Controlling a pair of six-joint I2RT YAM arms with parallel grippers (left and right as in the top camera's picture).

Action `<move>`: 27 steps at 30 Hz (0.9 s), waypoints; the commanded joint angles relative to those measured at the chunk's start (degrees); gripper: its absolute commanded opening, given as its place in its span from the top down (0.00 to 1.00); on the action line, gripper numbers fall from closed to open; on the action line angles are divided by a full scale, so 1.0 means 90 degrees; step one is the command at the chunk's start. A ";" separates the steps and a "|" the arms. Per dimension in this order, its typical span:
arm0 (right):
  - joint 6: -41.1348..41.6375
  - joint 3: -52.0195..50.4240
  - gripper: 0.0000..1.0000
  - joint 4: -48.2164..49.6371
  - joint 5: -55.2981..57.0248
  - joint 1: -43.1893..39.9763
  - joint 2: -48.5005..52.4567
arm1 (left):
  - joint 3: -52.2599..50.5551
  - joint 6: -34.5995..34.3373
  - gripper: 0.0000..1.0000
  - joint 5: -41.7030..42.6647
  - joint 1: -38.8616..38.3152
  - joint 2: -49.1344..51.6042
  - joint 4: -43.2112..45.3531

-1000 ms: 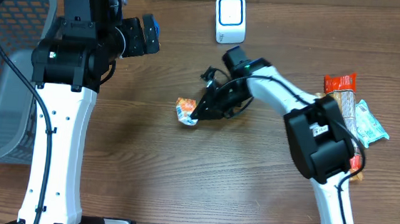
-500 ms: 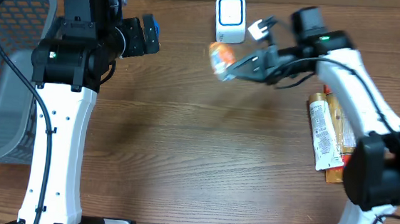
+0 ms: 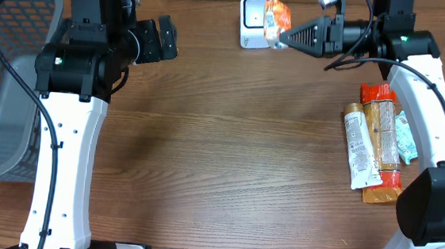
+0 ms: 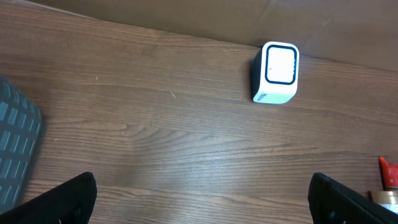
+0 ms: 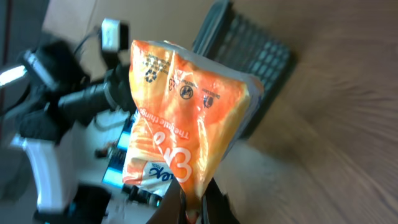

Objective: Scan the item barcode
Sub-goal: 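Lift the small orange box and hold it before the white scanner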

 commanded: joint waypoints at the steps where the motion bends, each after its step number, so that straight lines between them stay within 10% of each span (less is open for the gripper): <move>1: 0.0709 0.0682 0.96 -0.0039 0.1158 0.0068 -0.0226 | 0.0019 0.0102 0.00 0.0046 0.0034 0.0012 0.0007; 9: -0.0906 0.2424 0.97 -0.2176 0.6509 0.1020 -0.0223 | 0.0019 0.0102 0.00 0.0046 0.0034 0.0012 0.0007; 16: -0.3094 0.2509 0.96 -0.1632 1.0788 0.2251 0.0112 | 0.0019 0.0102 0.00 0.0046 0.0034 0.0012 0.0007; 27: -0.6669 0.2509 0.96 0.0384 1.2213 0.2436 0.1792 | 0.0019 0.0102 0.00 0.0046 0.0034 0.0012 0.0007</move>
